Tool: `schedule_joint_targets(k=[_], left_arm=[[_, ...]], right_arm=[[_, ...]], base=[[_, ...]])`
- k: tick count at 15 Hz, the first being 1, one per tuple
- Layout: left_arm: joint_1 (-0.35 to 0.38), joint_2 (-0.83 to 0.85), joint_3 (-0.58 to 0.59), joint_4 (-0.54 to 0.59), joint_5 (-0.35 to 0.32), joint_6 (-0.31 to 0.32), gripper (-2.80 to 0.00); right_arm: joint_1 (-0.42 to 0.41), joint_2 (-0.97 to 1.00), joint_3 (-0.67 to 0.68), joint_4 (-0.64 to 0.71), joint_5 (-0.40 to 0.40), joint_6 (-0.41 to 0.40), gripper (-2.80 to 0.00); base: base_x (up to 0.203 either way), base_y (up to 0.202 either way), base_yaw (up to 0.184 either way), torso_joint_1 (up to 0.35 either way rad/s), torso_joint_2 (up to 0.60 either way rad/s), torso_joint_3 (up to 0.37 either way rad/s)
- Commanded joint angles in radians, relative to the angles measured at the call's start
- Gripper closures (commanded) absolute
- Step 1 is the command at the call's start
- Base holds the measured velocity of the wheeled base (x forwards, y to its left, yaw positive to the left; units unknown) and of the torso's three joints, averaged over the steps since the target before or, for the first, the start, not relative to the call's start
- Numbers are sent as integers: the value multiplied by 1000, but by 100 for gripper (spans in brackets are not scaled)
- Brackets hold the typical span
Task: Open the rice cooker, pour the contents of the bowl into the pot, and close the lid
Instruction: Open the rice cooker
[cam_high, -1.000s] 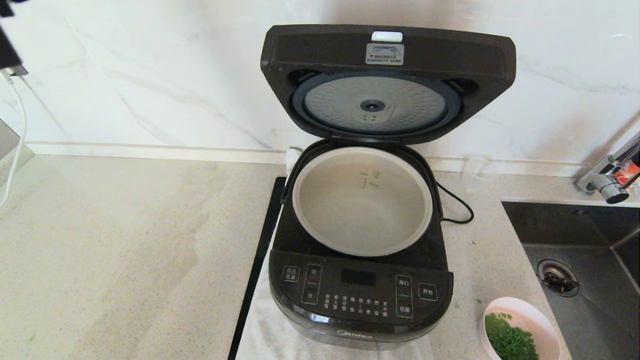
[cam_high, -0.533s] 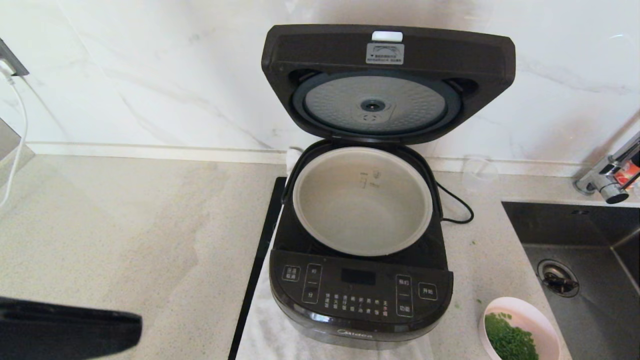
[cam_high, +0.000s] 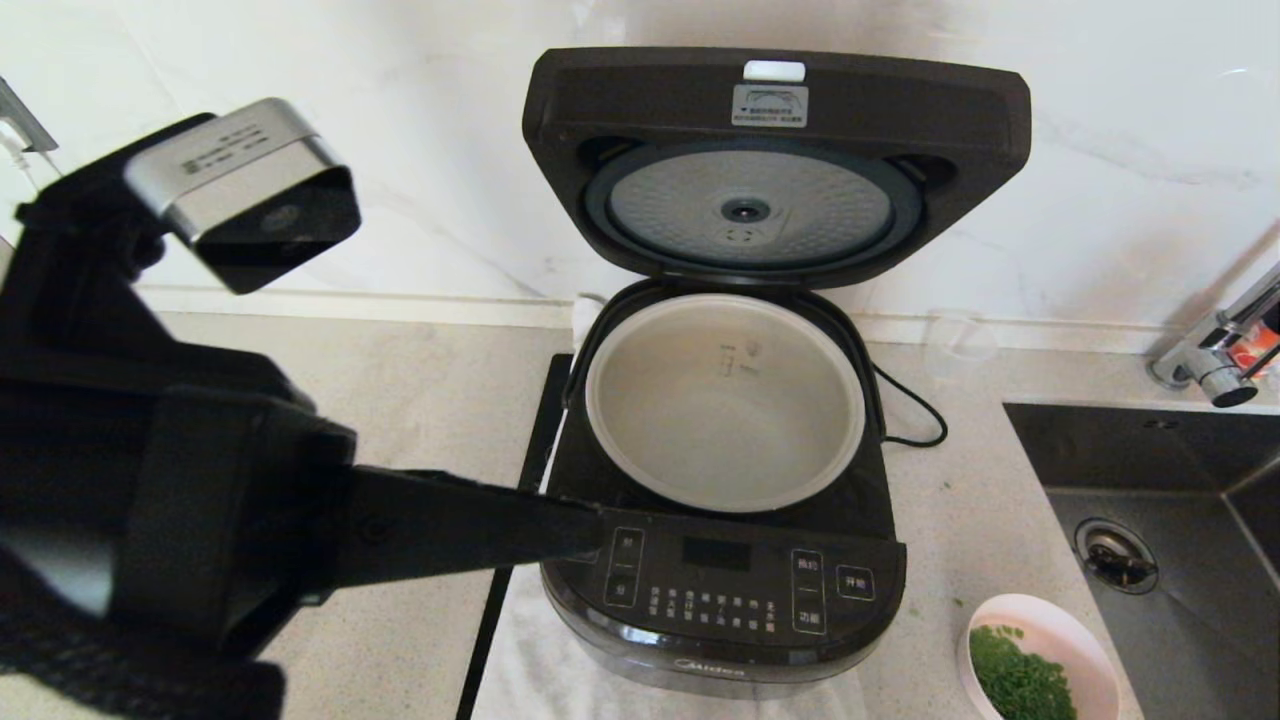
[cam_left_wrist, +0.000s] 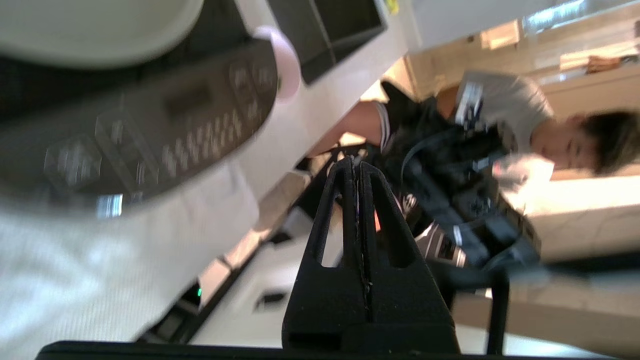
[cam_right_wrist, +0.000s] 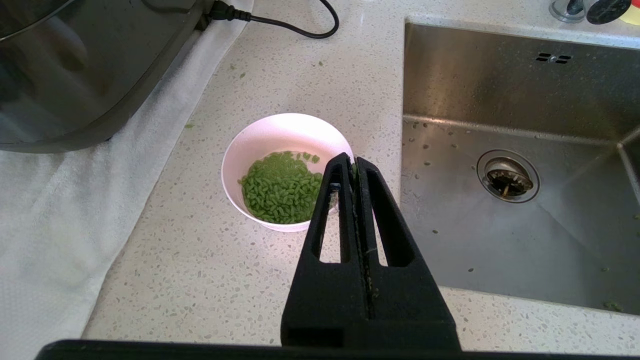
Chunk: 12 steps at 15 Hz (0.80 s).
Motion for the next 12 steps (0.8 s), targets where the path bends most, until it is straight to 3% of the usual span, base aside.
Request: schedule_joint_targets(k=[1, 5, 12], left_arm=[[-1, 108, -20, -71, -4, -18, 0], [-1, 186, -24, -290, 9, -128, 0], [1, 281, -91, -423, 72, -132, 0]], right_arm=[[0, 0, 0, -1, 0, 0, 0], [0, 0, 0, -1, 0, 0, 0], [0, 0, 0, -1, 0, 0, 0]], base=[[0, 0, 0, 0, 0, 0], [0, 0, 0, 0, 0, 0], [0, 0, 0, 0, 0, 0]])
